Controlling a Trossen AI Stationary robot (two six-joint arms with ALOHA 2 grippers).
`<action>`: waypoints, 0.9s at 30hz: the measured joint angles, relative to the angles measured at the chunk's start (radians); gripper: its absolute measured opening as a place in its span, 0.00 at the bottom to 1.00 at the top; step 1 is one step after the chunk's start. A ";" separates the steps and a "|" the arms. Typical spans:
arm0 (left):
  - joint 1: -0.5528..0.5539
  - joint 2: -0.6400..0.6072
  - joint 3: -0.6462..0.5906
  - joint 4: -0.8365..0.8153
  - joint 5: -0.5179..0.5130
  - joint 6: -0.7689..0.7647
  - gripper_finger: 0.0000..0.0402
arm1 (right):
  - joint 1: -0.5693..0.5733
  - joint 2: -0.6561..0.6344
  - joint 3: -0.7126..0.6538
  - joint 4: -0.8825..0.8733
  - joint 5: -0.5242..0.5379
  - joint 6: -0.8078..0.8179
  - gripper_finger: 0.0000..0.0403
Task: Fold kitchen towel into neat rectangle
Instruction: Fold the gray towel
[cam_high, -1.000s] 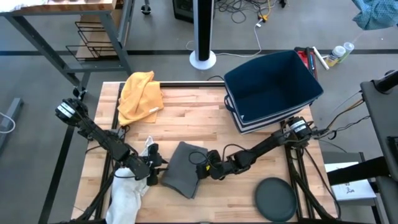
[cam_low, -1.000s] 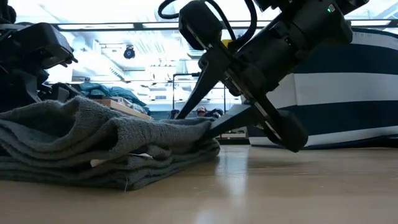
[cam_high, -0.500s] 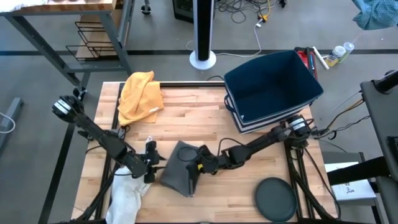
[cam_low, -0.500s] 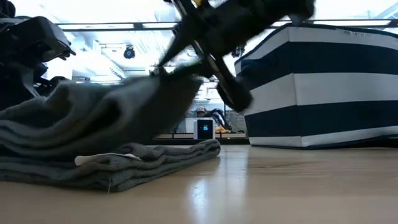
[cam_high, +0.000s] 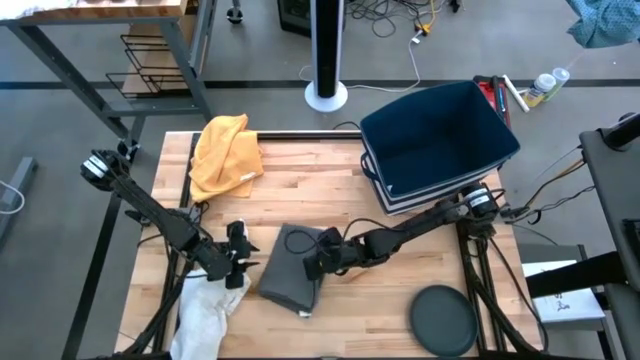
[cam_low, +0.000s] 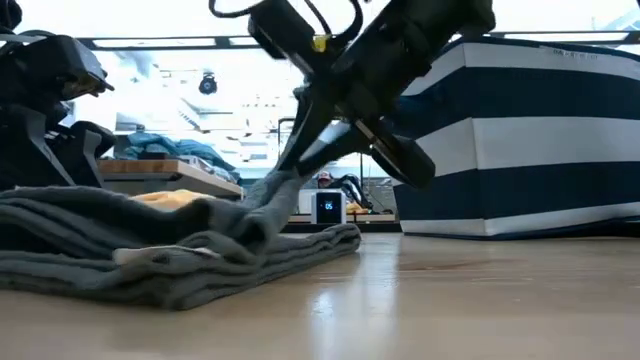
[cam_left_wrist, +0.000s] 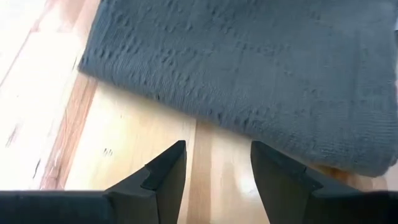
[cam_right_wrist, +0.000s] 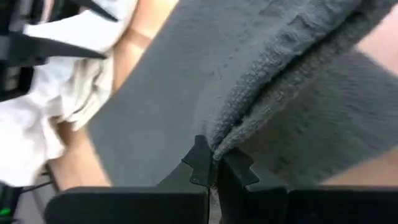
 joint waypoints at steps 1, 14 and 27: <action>0.000 0.004 0.000 0.000 0.000 0.000 0.43 | 0.005 0.000 0.000 0.012 0.000 0.016 0.01; 0.000 0.093 0.000 0.047 0.090 -0.006 0.43 | 0.031 -0.001 0.018 0.288 -0.035 0.129 0.01; 0.000 0.235 0.000 0.147 0.086 -0.017 0.43 | 0.064 0.052 0.016 0.116 0.038 0.266 0.01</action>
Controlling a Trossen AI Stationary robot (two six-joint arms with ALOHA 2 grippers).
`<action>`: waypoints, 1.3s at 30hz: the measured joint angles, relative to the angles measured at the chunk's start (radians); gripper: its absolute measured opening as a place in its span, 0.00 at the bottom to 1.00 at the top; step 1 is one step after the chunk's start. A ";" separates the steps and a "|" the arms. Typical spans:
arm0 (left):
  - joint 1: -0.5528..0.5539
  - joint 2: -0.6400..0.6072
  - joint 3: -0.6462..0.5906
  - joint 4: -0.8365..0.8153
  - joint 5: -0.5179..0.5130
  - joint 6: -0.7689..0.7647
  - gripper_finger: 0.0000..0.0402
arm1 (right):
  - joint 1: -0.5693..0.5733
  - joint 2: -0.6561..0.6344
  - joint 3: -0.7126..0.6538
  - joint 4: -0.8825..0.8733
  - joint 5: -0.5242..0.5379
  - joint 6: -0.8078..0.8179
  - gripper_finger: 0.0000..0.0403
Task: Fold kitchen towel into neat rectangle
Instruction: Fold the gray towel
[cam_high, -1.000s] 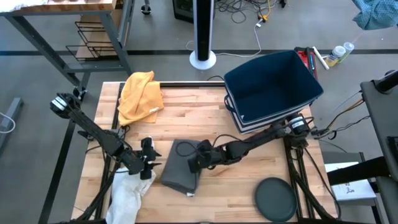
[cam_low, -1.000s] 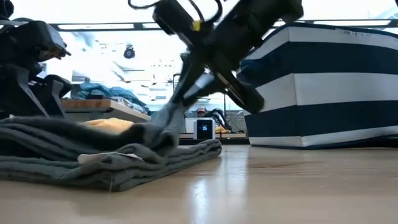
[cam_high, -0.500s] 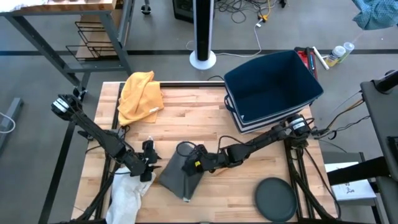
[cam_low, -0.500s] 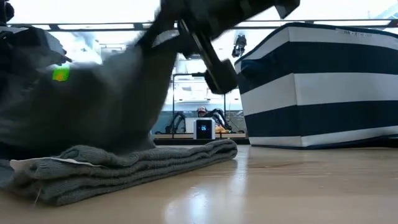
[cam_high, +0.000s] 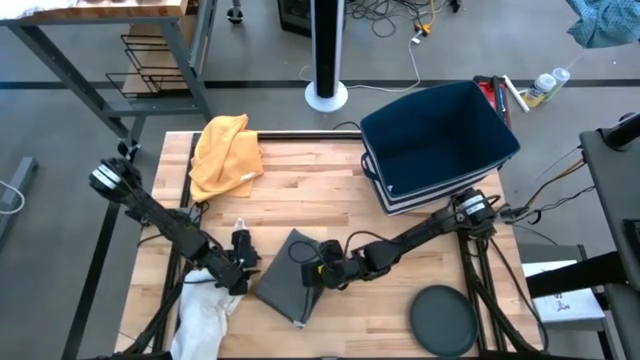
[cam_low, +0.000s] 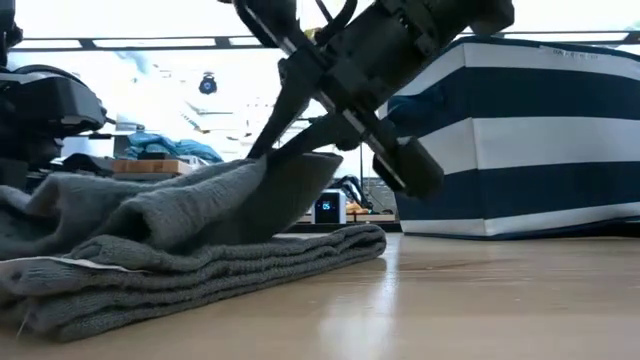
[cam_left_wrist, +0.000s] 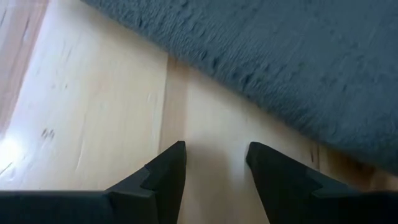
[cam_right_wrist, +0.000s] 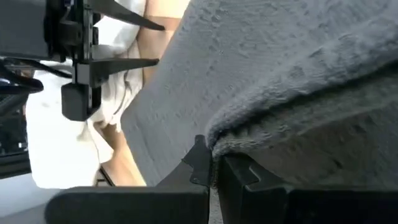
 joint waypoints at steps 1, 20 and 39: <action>0.000 0.007 0.000 0.012 0.000 0.000 0.43 | 0.000 -0.003 0.000 0.012 0.006 0.006 0.01; 0.000 0.016 0.000 0.032 -0.022 0.022 0.43 | 0.040 0.002 0.001 0.003 -0.012 0.112 0.01; 0.000 0.016 0.000 0.032 -0.037 0.022 0.43 | 0.036 0.002 0.001 -0.210 -0.022 -0.018 0.19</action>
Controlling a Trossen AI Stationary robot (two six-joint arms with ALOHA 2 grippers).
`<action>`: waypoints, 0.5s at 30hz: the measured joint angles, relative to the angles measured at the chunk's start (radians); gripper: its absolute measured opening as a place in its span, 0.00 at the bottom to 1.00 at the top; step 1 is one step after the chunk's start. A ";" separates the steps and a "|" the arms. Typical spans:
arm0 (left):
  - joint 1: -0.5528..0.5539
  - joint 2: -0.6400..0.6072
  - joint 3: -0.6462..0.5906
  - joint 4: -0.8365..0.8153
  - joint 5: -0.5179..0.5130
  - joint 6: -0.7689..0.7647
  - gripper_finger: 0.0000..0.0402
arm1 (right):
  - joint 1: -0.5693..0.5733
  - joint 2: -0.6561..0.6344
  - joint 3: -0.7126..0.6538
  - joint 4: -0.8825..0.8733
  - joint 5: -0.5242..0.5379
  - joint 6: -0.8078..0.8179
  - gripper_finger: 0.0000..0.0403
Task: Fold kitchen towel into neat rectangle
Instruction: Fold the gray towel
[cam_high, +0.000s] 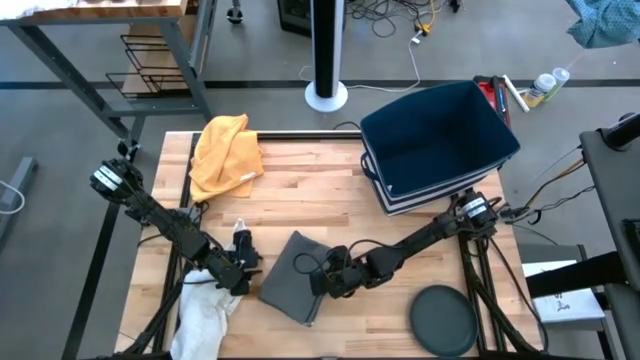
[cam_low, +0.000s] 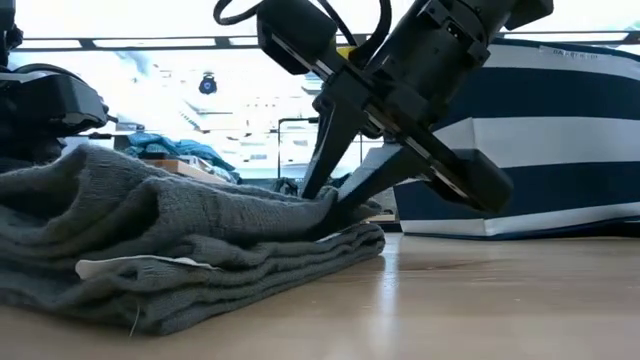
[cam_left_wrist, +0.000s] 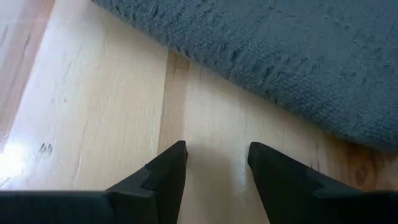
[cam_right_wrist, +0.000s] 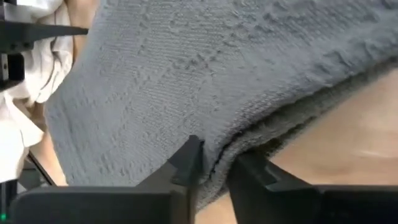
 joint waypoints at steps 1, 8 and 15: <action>0.000 0.000 0.000 0.000 -0.005 0.001 0.43 | -0.001 0.000 0.000 -0.009 -0.009 -0.014 0.22; -0.002 -0.050 0.000 -0.037 -0.008 0.058 0.41 | -0.010 -0.039 0.013 -0.230 -0.050 -0.074 0.41; -0.003 -0.176 0.000 -0.070 -0.008 0.126 0.38 | -0.042 -0.131 0.078 -0.436 -0.046 -0.219 0.55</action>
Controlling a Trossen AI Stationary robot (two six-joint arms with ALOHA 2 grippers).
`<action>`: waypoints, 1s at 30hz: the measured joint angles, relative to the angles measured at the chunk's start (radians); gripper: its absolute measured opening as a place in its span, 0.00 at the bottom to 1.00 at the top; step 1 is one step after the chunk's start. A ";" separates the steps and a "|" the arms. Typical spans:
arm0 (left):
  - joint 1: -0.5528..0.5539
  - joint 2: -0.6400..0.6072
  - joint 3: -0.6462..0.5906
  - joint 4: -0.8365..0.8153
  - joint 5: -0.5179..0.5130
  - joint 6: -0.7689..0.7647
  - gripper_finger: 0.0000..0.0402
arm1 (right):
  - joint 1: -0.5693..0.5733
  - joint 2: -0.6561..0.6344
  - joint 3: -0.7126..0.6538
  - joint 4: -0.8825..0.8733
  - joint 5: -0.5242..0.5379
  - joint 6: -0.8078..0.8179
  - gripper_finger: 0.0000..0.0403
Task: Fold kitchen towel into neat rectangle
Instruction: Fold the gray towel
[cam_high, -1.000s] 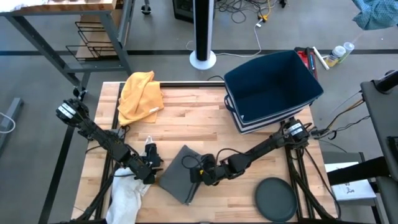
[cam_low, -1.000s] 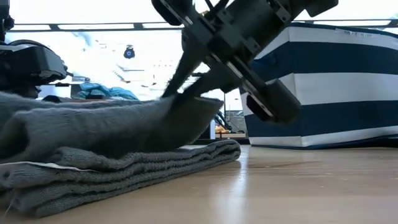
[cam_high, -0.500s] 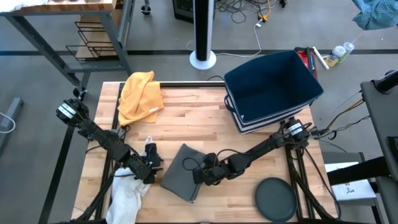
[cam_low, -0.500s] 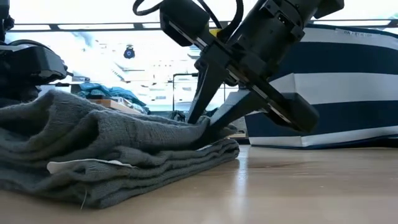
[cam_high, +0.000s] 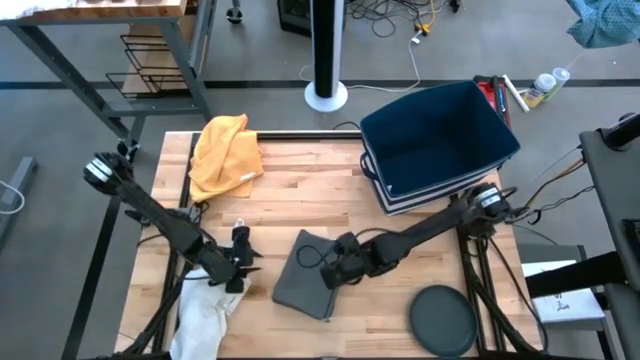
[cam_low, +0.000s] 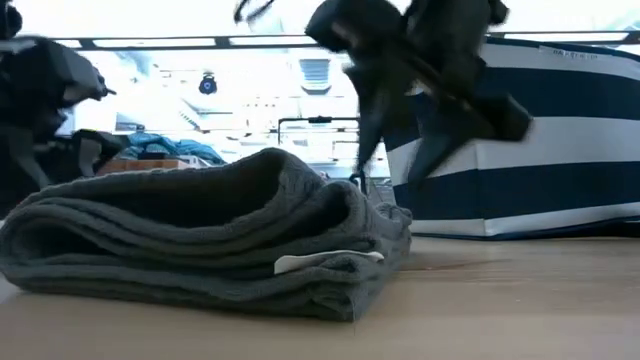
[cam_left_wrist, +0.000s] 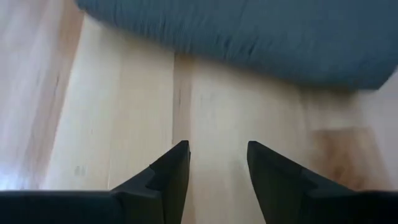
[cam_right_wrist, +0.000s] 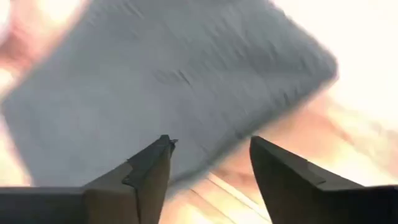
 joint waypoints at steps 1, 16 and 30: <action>0.000 -0.019 -0.001 0.017 -0.001 0.009 0.38 | -0.008 -0.008 0.005 -0.009 0.000 -0.028 0.57; 0.000 0.233 0.000 0.596 0.023 0.055 0.38 | -0.114 0.056 -0.099 0.068 -0.057 -0.325 0.55; 0.038 0.417 0.139 0.603 0.024 0.089 0.35 | -0.112 -0.006 -0.032 0.048 0.006 -0.705 0.58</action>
